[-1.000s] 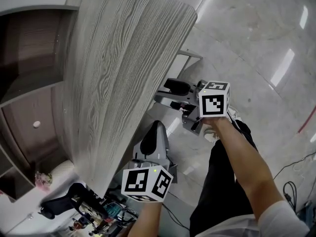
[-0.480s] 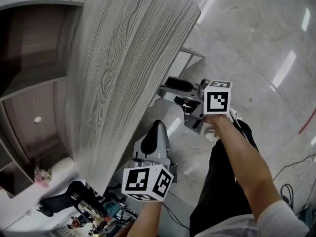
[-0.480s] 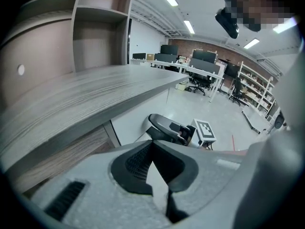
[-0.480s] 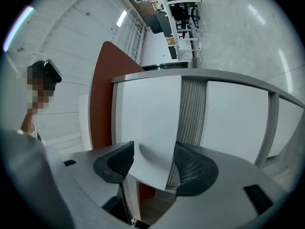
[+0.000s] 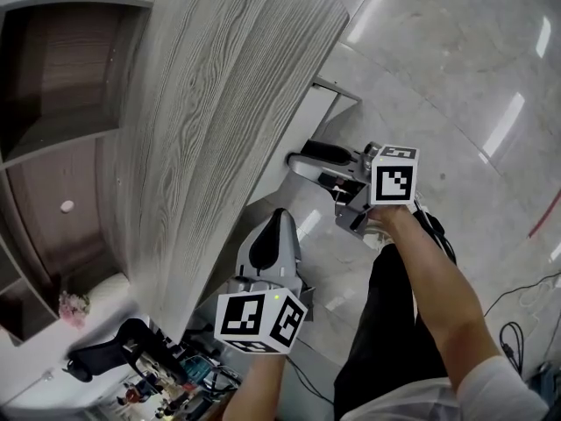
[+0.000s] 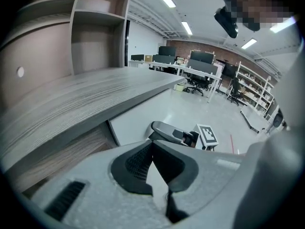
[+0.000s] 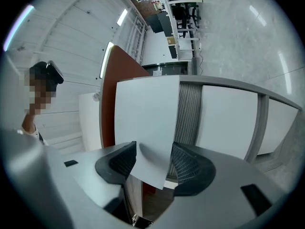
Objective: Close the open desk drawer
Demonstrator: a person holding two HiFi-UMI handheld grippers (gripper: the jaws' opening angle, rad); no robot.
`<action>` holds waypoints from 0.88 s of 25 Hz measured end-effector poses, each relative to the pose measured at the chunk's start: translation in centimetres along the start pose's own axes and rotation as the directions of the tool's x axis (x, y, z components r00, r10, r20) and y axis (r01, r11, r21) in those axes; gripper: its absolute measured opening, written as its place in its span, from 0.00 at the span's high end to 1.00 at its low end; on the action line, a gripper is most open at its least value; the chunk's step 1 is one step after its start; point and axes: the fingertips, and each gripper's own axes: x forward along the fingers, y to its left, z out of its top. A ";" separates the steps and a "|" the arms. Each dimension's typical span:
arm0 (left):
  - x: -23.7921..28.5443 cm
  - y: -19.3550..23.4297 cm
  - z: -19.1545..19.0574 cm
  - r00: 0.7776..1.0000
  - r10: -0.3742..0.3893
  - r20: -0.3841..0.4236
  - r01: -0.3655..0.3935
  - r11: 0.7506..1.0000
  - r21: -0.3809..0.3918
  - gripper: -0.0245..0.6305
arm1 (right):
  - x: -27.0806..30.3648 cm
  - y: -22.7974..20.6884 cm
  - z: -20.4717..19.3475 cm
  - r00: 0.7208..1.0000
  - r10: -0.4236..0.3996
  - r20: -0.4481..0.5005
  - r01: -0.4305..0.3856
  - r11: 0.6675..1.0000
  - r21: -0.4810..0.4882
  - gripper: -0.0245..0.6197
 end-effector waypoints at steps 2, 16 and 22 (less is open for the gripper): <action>0.2 0.1 0.4 1.000 0.000 0.003 0.000 1.000 -0.003 0.96 | -0.4 -0.3 0.0 1.000 -0.016 0.004 0.016 1.000 0.012 0.61; -2.0 -3.8 1.3 0.996 -0.053 0.079 0.051 0.999 0.018 0.96 | -5.6 0.8 -1.7 0.997 -0.073 -0.022 0.073 0.997 0.005 0.63; -4.2 -2.8 -0.4 0.997 -0.026 0.071 0.026 1.000 0.004 0.96 | -6.9 1.4 -2.4 0.996 -0.086 -0.019 0.086 0.996 0.016 0.63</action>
